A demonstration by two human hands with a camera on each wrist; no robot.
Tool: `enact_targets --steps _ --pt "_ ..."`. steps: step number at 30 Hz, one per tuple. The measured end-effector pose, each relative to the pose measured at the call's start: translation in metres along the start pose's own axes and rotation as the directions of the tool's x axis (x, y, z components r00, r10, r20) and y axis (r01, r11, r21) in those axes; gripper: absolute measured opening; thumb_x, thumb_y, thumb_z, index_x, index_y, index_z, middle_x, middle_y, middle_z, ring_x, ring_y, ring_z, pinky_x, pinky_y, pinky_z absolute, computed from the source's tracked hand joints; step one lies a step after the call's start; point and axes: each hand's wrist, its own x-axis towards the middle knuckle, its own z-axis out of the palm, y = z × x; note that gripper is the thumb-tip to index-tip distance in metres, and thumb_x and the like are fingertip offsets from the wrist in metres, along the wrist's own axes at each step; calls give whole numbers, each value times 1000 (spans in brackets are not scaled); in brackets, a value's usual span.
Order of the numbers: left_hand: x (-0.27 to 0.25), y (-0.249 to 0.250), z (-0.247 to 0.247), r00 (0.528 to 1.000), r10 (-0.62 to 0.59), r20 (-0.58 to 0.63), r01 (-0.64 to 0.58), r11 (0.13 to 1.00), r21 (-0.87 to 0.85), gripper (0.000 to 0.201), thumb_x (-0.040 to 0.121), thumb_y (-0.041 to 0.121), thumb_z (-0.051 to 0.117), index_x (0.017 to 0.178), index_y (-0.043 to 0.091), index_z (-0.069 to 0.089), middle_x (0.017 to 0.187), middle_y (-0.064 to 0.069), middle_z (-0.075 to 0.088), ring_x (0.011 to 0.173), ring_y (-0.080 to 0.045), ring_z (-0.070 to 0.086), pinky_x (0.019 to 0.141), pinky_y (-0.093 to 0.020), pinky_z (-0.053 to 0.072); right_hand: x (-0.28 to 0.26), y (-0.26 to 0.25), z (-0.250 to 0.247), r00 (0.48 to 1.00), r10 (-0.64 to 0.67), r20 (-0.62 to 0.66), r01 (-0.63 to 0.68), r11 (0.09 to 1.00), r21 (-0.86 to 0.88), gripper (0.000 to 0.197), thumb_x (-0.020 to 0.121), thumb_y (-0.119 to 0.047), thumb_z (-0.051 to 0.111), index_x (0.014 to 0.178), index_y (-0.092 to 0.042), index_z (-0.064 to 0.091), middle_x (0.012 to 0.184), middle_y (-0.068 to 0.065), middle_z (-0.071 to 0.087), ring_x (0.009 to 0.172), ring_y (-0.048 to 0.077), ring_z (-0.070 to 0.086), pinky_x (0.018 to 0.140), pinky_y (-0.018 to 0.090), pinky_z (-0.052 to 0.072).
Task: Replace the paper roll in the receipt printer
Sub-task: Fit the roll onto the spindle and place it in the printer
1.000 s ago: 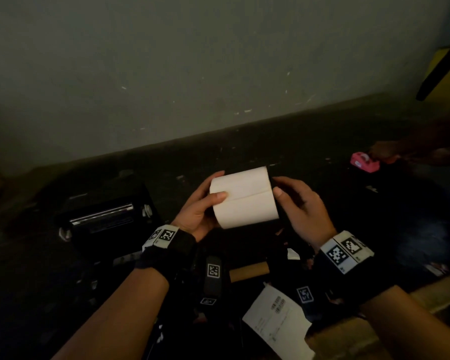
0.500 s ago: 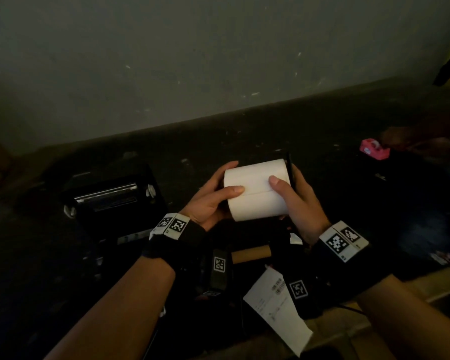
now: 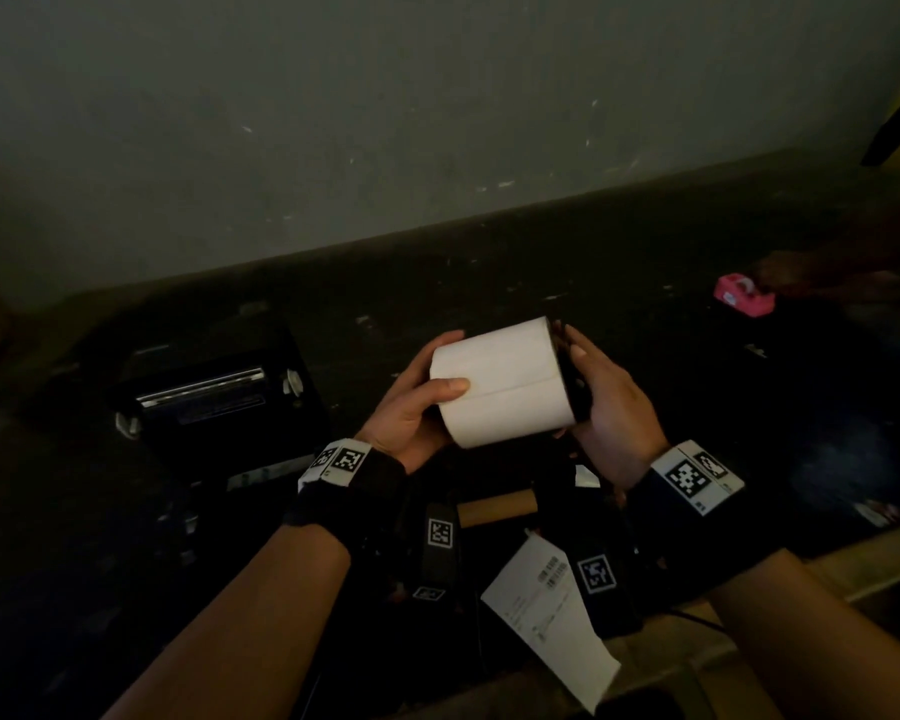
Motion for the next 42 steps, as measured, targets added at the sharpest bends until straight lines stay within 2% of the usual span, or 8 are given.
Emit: enact_targets --steps 2,4,7,20,28,32,38,42 --pt "1 1 0 1000 -1 -2 1 1000 6 55 71 8 59 120 32 54 131 -6 50 121 -34 48 82 -48 51 2 0 0 1000 22 -13 -22 1000 -8 36 94 -39 37 128 -37 46 126 -4 56 112 11 57 98 36 48" --pt "2 1 1 1000 1 -1 -1 1000 14 56 70 8 59 121 33 54 131 -6 50 120 -34 49 80 -48 52 4 0 0 997 53 -50 -53 999 12 23 93 -40 38 111 -49 50 126 -1 55 112 18 56 98 48 46" --pt "3 2 1 1000 7 1 -7 1000 2 56 71 8 58 120 32 55 130 -6 51 119 -33 50 79 -47 52 1 -2 1 993 57 -98 -54 998 32 18 94 -35 39 94 -50 50 119 0 56 107 22 58 93 52 48" --pt "4 5 9 999 27 36 -27 1000 8 52 70 5 58 114 32 58 128 -5 51 117 -32 50 79 -45 53 -3 5 -8 996 22 -89 -11 993 120 21 94 -26 41 101 -42 52 124 0 54 114 24 56 96 55 46" --pt "5 9 16 995 64 71 -65 998 11 52 69 3 57 112 31 57 125 -5 52 116 -31 50 82 -46 51 3 5 -10 990 -44 -131 35 997 -73 16 85 -44 46 93 -54 56 126 -6 55 116 17 54 97 51 46" --pt "6 9 15 996 65 54 -67 997 28 53 69 2 58 113 30 56 128 -6 50 117 -31 50 82 -45 51 5 3 -9 992 -2 -130 -15 991 -135 12 87 -48 42 95 -51 50 122 -3 55 112 19 55 96 51 46" --pt "9 -1 10 999 42 29 -45 991 125 55 69 2 64 114 33 57 133 -10 46 120 -34 48 82 -46 52 5 6 1 993 115 -22 -117 986 -119 61 83 -49 52 137 -37 25 115 -8 46 97 11 52 78 34 50" --pt "6 -6 9 1000 26 1 -26 991 130 53 75 -1 64 113 35 55 132 -7 45 120 -33 47 92 -53 49 7 13 7 986 114 -125 -125 989 -79 61 79 -44 61 134 -37 35 123 -3 50 99 15 55 80 38 53"
